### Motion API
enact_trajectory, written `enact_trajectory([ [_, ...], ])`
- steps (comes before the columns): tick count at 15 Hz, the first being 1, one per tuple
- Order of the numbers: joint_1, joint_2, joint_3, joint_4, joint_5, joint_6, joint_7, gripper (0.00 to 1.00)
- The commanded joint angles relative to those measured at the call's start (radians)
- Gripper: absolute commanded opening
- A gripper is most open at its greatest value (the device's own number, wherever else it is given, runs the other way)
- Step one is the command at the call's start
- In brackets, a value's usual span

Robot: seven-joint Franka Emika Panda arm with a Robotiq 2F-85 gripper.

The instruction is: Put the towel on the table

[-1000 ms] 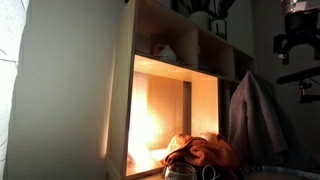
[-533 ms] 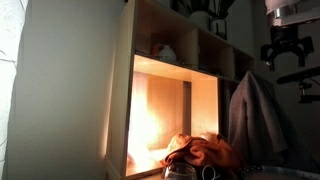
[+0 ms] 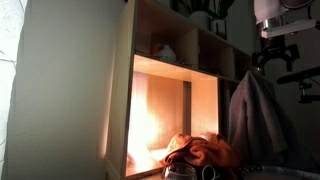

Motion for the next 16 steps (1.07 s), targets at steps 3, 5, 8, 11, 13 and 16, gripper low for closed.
enact_trajectory([
  [3,0.041,0.075,-0.031,0.098,-0.043,-0.038,0.022,1.00],
  [5,0.045,0.102,-0.039,0.128,-0.041,-0.052,0.018,1.00],
  [8,0.046,0.134,-0.056,0.169,-0.033,-0.066,0.014,1.00],
  [11,0.045,0.164,-0.077,0.212,-0.032,-0.082,0.006,1.00],
  [13,0.046,0.182,-0.089,0.237,-0.036,-0.096,-0.002,1.00],
  [16,0.050,0.200,-0.100,0.264,-0.040,-0.108,0.001,1.00],
])
